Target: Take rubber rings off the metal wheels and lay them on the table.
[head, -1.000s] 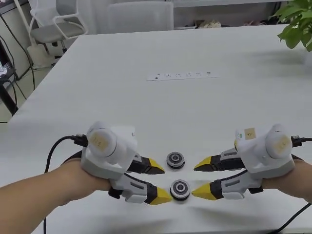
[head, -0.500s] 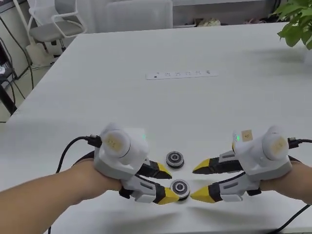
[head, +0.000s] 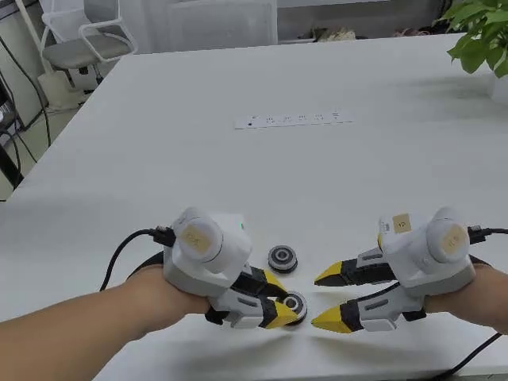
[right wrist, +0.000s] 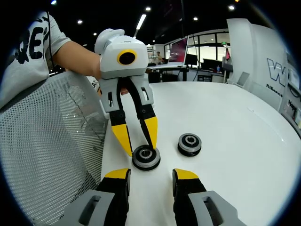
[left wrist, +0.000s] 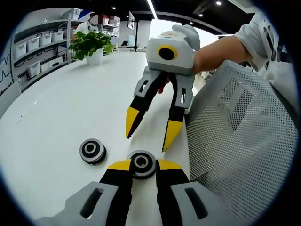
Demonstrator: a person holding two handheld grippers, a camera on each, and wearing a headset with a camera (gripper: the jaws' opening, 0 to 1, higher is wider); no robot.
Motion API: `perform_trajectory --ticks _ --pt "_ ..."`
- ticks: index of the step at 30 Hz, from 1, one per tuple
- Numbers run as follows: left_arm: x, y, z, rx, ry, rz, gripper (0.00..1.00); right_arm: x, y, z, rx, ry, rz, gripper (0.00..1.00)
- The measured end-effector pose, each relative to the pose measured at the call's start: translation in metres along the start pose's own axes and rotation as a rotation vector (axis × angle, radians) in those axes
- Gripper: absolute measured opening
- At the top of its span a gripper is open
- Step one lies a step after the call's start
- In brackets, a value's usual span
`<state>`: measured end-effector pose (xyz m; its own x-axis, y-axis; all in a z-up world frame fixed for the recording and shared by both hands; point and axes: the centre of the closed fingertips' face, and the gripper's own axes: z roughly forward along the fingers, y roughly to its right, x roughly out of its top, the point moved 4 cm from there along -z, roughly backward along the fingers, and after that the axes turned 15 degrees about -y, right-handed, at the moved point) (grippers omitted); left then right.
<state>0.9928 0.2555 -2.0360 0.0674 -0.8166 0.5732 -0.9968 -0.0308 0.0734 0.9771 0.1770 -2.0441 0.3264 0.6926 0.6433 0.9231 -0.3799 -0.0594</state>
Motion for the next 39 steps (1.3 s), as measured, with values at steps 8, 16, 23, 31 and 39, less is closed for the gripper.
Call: perform_trajectory --ticks 8,16,23,31,39 --pt "0.000 0.001 0.001 0.055 -0.003 0.075 0.09 0.002 0.000 0.000 0.003 -0.003 -0.007 0.33" --pt "0.000 0.000 0.001 0.057 0.017 0.076 0.09 0.005 -0.001 0.004 0.019 -0.011 -0.025 0.31" --pt "0.000 0.000 0.000 0.074 0.014 0.083 0.07 0.009 -0.003 0.010 0.040 -0.030 -0.058 0.30" --pt "0.000 0.000 0.000 0.075 0.018 0.077 0.07 0.011 -0.005 0.019 0.058 -0.053 -0.094 0.26" --pt "0.000 0.001 0.001 0.078 0.023 0.069 0.07 0.016 -0.005 0.023 0.061 -0.038 -0.082 0.25"
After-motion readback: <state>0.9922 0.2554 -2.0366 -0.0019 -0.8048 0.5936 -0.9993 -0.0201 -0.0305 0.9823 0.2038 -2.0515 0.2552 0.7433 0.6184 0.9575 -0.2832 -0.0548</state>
